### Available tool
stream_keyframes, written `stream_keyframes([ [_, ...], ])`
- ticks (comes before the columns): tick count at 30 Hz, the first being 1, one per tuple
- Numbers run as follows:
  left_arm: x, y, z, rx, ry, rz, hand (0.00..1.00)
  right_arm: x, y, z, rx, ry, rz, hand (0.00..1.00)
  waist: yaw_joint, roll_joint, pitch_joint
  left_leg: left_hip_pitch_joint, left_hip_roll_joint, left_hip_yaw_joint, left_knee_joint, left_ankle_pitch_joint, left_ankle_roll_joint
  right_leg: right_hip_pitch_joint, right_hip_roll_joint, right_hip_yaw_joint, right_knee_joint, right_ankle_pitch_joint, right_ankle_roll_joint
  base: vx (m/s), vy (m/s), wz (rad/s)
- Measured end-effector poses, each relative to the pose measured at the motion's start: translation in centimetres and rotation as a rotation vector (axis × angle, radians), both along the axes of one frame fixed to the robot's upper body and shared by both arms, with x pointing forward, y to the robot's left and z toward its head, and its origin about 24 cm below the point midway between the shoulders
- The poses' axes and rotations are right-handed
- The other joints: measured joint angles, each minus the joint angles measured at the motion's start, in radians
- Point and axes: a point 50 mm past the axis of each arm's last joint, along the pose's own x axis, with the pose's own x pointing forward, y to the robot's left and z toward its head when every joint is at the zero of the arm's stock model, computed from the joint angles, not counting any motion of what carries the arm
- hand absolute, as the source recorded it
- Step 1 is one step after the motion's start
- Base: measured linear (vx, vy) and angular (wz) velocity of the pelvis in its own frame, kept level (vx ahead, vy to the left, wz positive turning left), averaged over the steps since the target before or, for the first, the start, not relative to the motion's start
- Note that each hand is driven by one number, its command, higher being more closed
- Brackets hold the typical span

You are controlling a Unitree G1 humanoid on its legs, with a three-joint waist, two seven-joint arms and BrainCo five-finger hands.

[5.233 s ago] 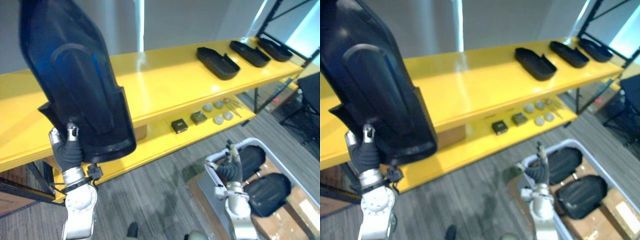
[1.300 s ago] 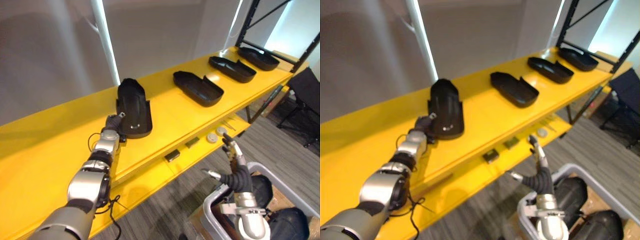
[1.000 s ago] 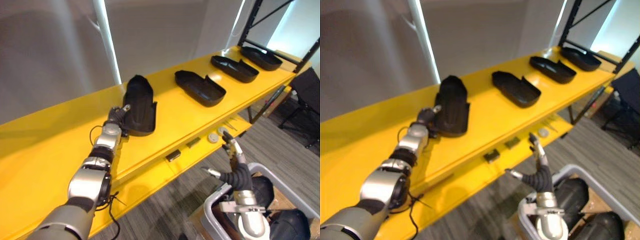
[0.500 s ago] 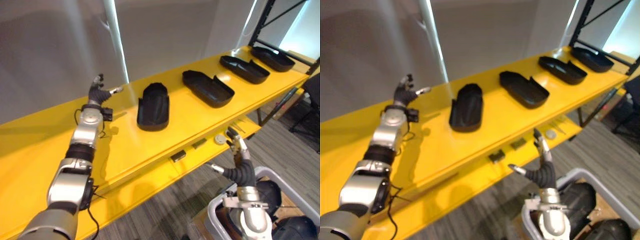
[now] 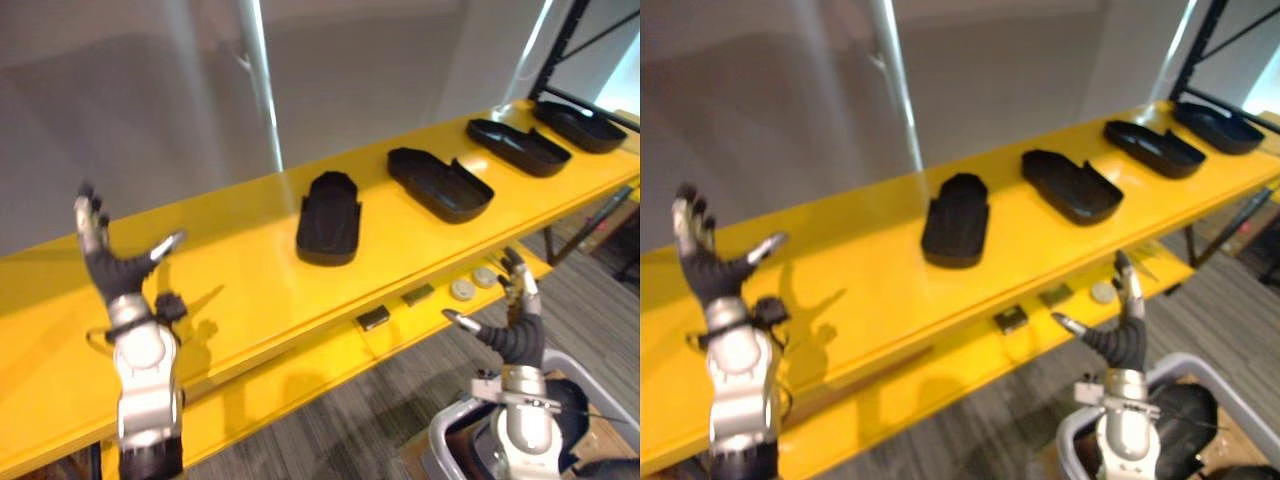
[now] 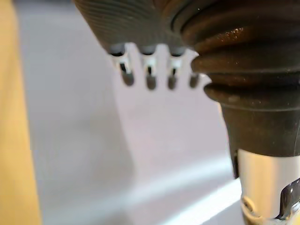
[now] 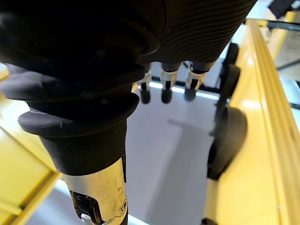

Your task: Walk over and take plastic housings, then place them on the shelf

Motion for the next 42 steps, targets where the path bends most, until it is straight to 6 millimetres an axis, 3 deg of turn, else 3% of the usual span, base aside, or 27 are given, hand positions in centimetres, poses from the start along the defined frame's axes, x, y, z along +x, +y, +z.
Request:
stream_keyframes([
  [2,-1.4,0.4,-0.7,-0.010,0.010,0.081,0.00,0.1,-0.7,-0.4,0.012,0.007,-0.037,0.00,0.003,0.004,-0.018,-0.001,-0.003,-0.026,-0.001,0.006,0.001,0.015,-0.002,-0.026,-0.004,0.000,0.000,-0.03,-0.017,0.34],
  [8,-6.2,4.8,-4.6,-0.080,0.148,0.439,0.00,0.6,-3.7,-0.6,0.064,-0.015,-0.197,0.00,0.027,-0.002,-0.042,-0.024,-0.003,-0.083,-0.007,0.028,-0.006,0.029,-0.001,-0.094,-0.013,-0.003,-0.002,-0.06,-0.023,0.32],
  [13,-10.7,7.7,-10.3,-0.247,0.386,0.661,0.00,1.3,-4.6,-0.8,0.131,-0.031,-0.245,0.00,0.042,-0.019,-0.052,-0.040,0.000,-0.109,-0.008,0.039,-0.010,0.029,0.001,-0.121,-0.014,-0.004,-0.004,-0.03,-0.021,0.15],
  [15,-13.6,8.3,-13.9,-0.416,0.481,0.756,0.00,1.2,-4.8,-1.0,0.154,-0.030,-0.252,0.00,0.052,-0.027,-0.059,-0.046,0.000,-0.114,-0.007,0.039,-0.010,0.028,0.000,-0.125,-0.014,-0.004,-0.004,0.01,-0.014,0.08],
  [20,-17.7,6.5,-21.2,-0.713,0.749,0.784,0.00,1.4,-5.3,-2.5,0.211,0.021,-0.263,0.00,0.055,-0.048,-0.067,-0.056,-0.002,-0.134,-0.007,0.041,-0.011,0.028,0.001,-0.145,-0.014,-0.007,-0.008,0.01,-0.015,0.12],
  [22,-18.0,4.9,-24.3,-0.849,0.891,0.650,0.00,2.5,-5.7,-3.7,0.269,0.065,-0.260,0.00,0.055,-0.056,-0.070,-0.067,-0.002,-0.151,-0.007,0.046,-0.013,0.025,0.004,-0.153,-0.014,-0.008,-0.010,-0.01,-0.019,0.16],
  [25,-16.8,3.1,-26.0,-0.896,1.006,0.438,0.00,4.4,-6.0,-4.3,0.316,0.093,-0.234,0.00,0.059,-0.057,-0.057,-0.066,-0.001,-0.153,-0.007,0.048,-0.014,0.027,0.005,-0.155,-0.012,-0.009,-0.010,-0.02,-0.011,0.05],
  [33,-12.6,-0.4,-27.3,-0.908,1.088,0.025,0.00,9.9,-7.0,-5.0,0.517,0.191,-0.214,0.00,0.068,-0.039,0.009,-0.064,-0.005,-0.147,-0.007,0.047,-0.012,0.026,-0.001,-0.150,-0.011,-0.011,-0.004,0.00,-0.001,0.00],
  [37,-12.2,-1.9,-27.8,-0.899,1.147,-0.078,0.00,13.1,-7.4,-2.8,0.514,0.211,-0.179,0.00,0.080,-0.034,0.018,-0.060,-0.005,-0.135,-0.006,0.044,-0.013,0.026,-0.002,-0.145,-0.012,-0.011,-0.004,0.06,-0.013,-0.06],
  [39,-11.6,-2.8,-27.9,-0.880,1.173,-0.149,0.00,15.3,-7.5,-0.3,0.549,0.175,-0.154,0.00,0.086,-0.027,0.040,-0.055,-0.005,-0.129,-0.002,0.044,-0.014,0.029,-0.002,-0.142,-0.012,-0.011,-0.004,0.04,-0.013,-0.04],
  [42,-11.3,-3.6,-28.0,-0.862,1.198,-0.209,0.00,16.5,-7.7,1.3,0.597,0.162,-0.120,0.00,0.094,-0.023,0.047,-0.056,-0.006,-0.130,-0.002,0.044,-0.014,0.029,-0.002,-0.144,-0.012,-0.011,-0.004,0.00,-0.003,0.02],
])
